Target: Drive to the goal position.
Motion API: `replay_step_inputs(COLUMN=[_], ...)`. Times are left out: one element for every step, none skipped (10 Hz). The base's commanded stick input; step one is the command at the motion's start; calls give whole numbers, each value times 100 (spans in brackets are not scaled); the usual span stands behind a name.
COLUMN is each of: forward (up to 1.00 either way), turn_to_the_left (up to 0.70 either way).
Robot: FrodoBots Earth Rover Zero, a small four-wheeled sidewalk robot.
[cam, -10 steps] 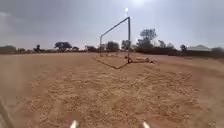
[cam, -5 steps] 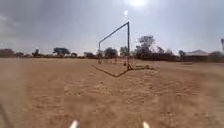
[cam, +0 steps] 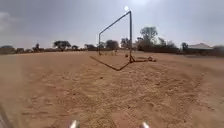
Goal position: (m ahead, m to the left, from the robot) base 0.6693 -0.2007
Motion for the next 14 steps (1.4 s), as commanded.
replay_step_inputs(forward=[70,70,70,70,70,70,70,70,70,70,70,70,70,70], turn_to_the_left=[0,0,0,0,0,0,0,0,0,0,0,0,0,0])
